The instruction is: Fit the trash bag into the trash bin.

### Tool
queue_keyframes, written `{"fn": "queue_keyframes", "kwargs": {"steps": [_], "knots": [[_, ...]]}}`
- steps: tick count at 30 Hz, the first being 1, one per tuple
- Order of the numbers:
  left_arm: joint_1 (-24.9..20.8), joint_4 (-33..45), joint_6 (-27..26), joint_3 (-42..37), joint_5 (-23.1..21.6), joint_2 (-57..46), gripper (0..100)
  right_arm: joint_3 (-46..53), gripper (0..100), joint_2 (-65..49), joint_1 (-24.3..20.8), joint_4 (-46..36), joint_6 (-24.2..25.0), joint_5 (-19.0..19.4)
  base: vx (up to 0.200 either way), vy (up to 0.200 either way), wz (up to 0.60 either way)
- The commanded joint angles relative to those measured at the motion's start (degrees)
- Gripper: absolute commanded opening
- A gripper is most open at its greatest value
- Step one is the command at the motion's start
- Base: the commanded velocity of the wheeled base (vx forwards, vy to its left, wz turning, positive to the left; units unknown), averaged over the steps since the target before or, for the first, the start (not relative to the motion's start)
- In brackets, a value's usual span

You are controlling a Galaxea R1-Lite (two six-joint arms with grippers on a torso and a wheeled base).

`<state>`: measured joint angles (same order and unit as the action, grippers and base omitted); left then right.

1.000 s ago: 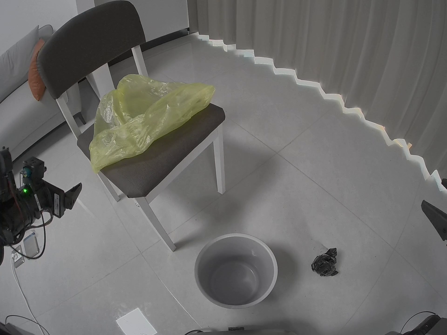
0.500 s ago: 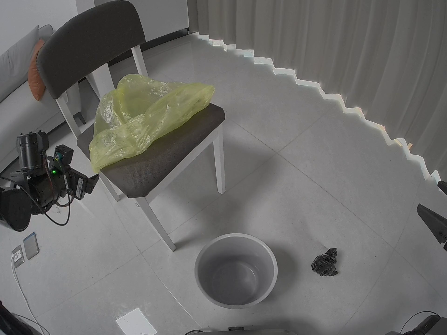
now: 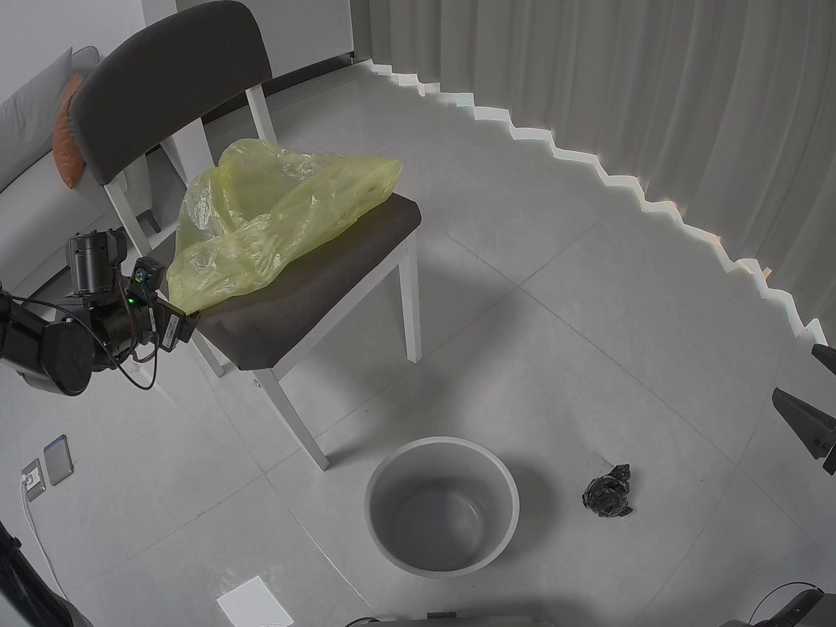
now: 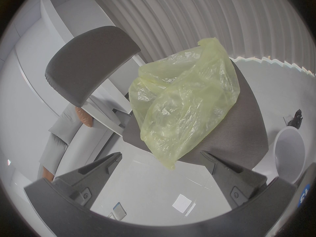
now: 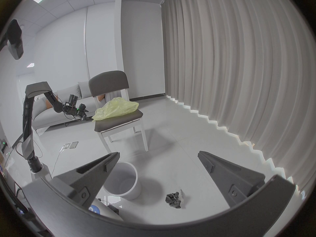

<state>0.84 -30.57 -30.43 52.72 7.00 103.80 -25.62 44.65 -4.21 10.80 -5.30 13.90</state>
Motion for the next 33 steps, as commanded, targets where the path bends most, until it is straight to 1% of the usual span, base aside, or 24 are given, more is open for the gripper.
{"fn": "queue_keyframes", "kwargs": {"steps": [1, 13, 14, 21, 24, 27, 31, 33], "knots": [[-0.05, -0.01, 0.11, 1.77, -0.05, 2.28, 100, 0.05, 100, 0.35, -0.01, 0.01, -0.06, -0.01, 0.0, 0.0, 0.0], [0.21, -0.01, 0.81, 3.97, -0.67, 3.34, 100, 0.05, 100, 0.43, -0.01, 0.1, -0.06, -0.1, 0.0, 0.0, 0.0], [0.21, -0.01, 0.81, 3.97, -0.67, 3.34, 0, 0.05, 100, 0.43, -0.01, 0.1, -0.06, -0.1, 0.0, 0.0, 0.0], [0.83, -0.19, 0.98, 3.97, -0.76, 3.51, 0, 0.05, 100, 0.43, -0.01, 0.01, -0.06, -0.1, 0.0, 0.0, 0.0], [1.27, -1.42, 1.34, 3.88, -0.85, 3.69, 0, 0.05, 100, 0.43, -0.01, 0.01, -0.06, -0.1, 0.0, 0.0, 0.0], [1.18, -2.74, 2.74, 4.05, -0.93, 3.07, 0, 0.05, 100, 0.43, -0.01, 0.01, -0.06, -0.1, 0.0, 0.0, 0.0], [0.74, -2.56, 4.76, 4.58, -1.02, 0.79, 0, 0.05, 100, 0.43, -0.01, 0.1, -0.15, -0.1, 0.0, 0.0, 0.0], [0.04, -2.21, 5.82, 4.84, -1.9, -1.23, 0, 0.05, 100, 0.43, -0.01, 0.1, -0.15, -0.1, 0.0, 0.0, 0.0]]}}
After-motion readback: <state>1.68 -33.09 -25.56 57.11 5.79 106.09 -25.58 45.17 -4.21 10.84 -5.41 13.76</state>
